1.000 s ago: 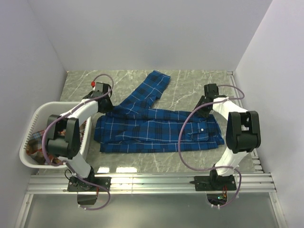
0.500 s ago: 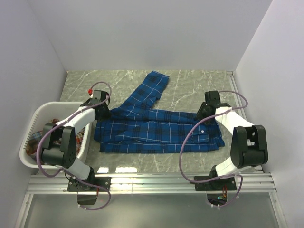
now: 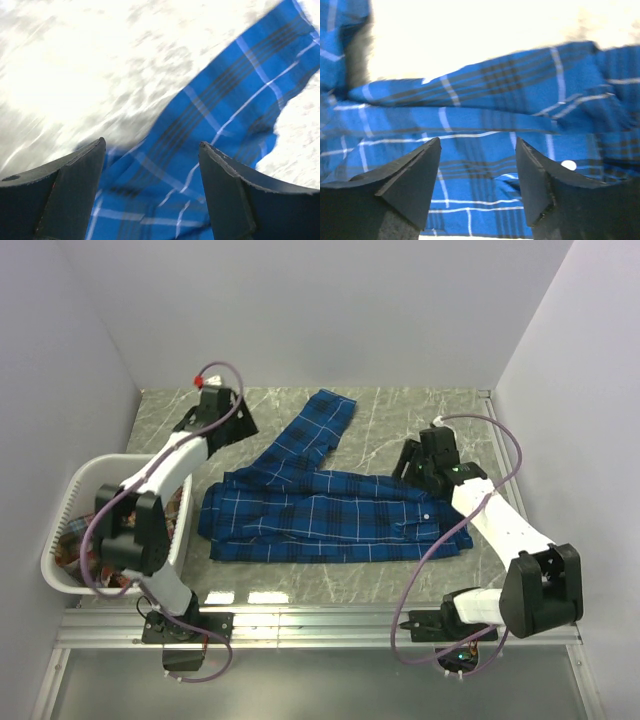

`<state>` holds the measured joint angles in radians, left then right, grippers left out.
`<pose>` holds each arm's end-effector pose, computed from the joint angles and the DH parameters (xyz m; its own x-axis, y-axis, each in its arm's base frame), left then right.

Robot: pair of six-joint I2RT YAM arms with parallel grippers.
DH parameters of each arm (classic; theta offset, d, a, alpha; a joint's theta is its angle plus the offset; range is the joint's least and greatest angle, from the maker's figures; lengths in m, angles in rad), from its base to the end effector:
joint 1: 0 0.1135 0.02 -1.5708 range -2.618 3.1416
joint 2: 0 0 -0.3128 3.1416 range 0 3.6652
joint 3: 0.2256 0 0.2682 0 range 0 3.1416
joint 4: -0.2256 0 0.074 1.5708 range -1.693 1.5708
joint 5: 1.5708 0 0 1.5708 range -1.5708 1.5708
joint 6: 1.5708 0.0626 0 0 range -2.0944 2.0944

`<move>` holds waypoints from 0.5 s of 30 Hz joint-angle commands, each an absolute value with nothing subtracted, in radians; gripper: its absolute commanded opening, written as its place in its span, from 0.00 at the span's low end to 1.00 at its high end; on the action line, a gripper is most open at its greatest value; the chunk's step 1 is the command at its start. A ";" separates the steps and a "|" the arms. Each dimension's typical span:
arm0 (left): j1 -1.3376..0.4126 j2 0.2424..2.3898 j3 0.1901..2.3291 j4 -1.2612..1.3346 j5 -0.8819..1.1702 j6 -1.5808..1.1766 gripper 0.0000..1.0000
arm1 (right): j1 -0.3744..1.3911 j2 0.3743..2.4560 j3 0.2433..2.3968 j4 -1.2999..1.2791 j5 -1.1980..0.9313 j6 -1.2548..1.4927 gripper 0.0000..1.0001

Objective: Fold and stack the long sleeve shirts
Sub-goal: Fold the shirt

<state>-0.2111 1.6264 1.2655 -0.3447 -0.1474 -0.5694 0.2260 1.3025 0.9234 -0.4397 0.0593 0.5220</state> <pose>0.3995 -0.0762 0.3015 -0.5869 -0.4196 -0.6925 -0.2593 0.9076 -0.3302 0.2887 0.0626 0.2744 -0.7088 0.3478 -0.6137 0.1952 0.9328 0.3031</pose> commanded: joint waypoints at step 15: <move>-0.365 2.181 1.795 -0.357 -0.233 -0.339 0.67 | 0.325 1.173 0.907 -0.405 0.031 0.436 0.77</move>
<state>-0.3637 2.1612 1.7302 -0.3641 -0.2050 -0.3847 0.3183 1.1923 0.9230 -0.4408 0.0467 0.4469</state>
